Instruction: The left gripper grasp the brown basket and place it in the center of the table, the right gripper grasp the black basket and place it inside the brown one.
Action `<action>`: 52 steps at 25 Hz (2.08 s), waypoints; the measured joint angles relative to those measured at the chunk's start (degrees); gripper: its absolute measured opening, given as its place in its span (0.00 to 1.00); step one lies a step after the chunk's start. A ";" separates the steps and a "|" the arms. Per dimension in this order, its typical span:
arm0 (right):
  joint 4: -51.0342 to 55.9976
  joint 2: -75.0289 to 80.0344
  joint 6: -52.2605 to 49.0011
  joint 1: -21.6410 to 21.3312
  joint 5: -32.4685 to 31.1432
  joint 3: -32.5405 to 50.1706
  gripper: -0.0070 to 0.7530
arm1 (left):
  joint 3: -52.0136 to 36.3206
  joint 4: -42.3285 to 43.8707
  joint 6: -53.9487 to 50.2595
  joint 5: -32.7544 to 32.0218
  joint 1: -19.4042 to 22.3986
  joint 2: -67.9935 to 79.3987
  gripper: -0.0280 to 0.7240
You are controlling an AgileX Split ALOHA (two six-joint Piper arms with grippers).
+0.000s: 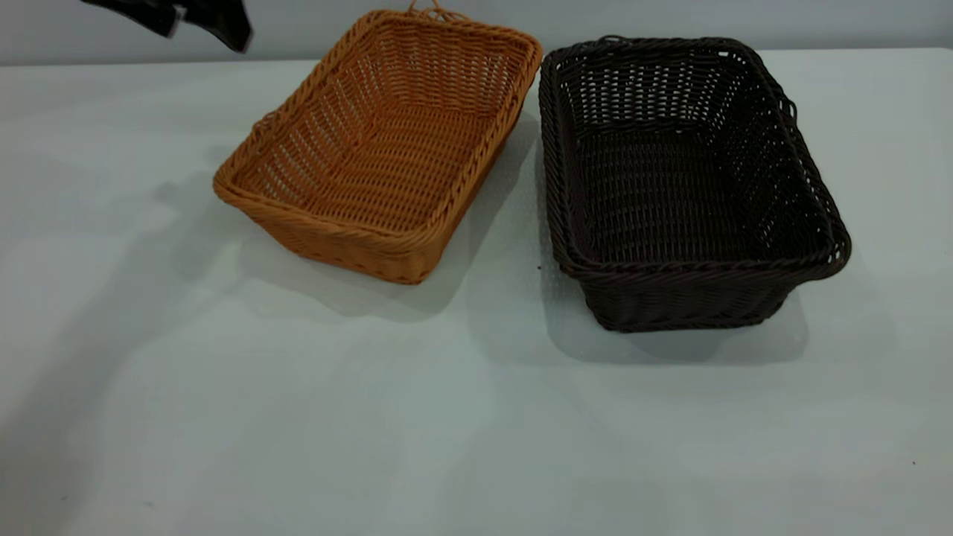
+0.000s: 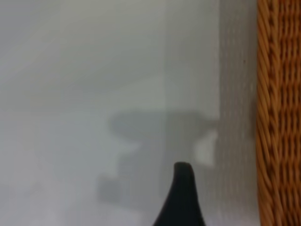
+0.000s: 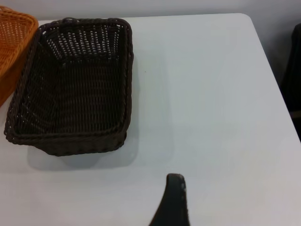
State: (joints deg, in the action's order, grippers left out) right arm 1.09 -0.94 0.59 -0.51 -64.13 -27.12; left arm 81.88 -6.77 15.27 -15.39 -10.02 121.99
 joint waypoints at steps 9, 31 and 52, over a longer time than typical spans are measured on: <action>0.07 0.00 -1.51 0.00 0.00 0.00 0.79 | 13.23 -0.18 0.13 -3.40 -2.88 12.98 0.80; 10.50 34.45 -3.66 0.00 8.95 -6.82 0.79 | 18.78 -2.69 1.67 -4.50 -3.13 20.96 0.14; 62.34 87.23 7.80 0.00 22.99 -7.35 0.79 | 19.82 -0.81 5.03 -10.25 -1.62 4.76 0.14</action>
State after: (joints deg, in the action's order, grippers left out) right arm 63.42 86.29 8.39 -0.51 -41.15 -34.47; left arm 101.70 -7.58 20.30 -25.64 -11.64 126.75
